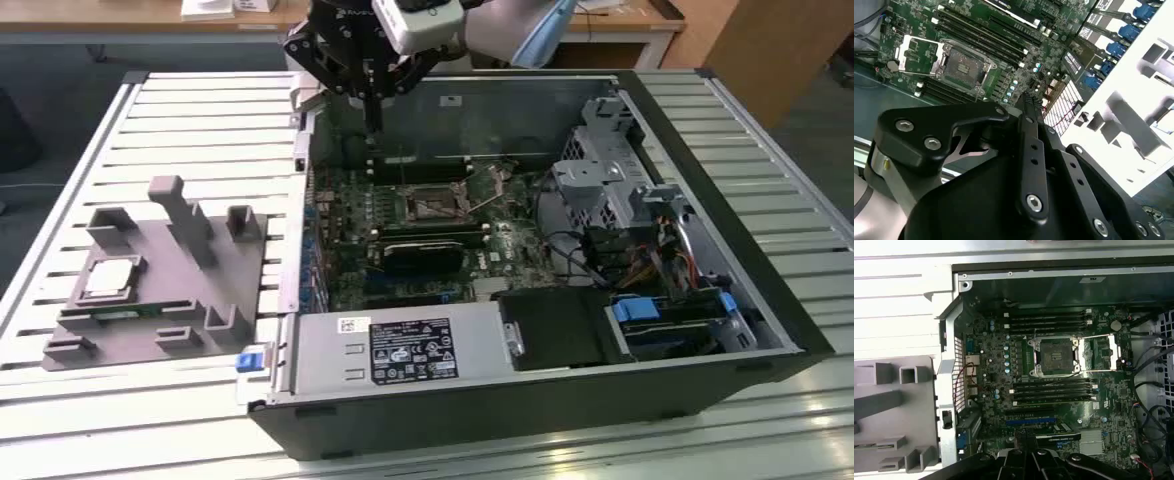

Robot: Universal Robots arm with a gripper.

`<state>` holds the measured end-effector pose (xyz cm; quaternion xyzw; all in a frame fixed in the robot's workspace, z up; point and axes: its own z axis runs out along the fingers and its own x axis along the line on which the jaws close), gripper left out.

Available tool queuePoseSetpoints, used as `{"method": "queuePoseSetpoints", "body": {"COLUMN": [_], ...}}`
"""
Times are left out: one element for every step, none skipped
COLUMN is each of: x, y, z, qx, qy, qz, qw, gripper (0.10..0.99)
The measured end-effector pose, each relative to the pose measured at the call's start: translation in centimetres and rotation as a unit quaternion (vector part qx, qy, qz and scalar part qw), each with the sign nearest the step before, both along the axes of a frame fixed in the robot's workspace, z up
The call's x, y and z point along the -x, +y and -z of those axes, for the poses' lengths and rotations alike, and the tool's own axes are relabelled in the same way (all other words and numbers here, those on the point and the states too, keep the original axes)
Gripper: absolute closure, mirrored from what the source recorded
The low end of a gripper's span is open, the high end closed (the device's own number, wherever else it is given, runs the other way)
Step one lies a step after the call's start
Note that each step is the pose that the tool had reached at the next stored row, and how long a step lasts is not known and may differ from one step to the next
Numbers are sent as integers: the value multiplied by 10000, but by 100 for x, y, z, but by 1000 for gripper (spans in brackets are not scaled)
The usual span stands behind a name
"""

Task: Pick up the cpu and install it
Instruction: 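Reach for the cpu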

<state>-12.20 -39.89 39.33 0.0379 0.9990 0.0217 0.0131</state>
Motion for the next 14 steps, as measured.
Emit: {"method": "queuePoseSetpoints", "body": {"x": [0,0,0,0,0,0,0,4,11,17,26,35,46,59], "y": [0,0,0,0,0,0,0,0,0,0,0,0,0,0], "z": [0,0,0,0,0,0,0,0,0,0,0,0,0,0], "qx": [0,0,0,0,0,0,0,0,0,0,0,0,0,0], "qy": [0,0,0,0,0,0,0,0,0,0,0,0,0,0], "qz": [0,0,0,0,0,0,0,0,1,0,0,0,0,0], "qw": [10000,10000,10000,10000,10000,10000,10000,10000,10000,10000,10000,10000,10000,10000], "gripper": [980,980,980,980,980,980,980,980,980,980,980,980,980,980]}}
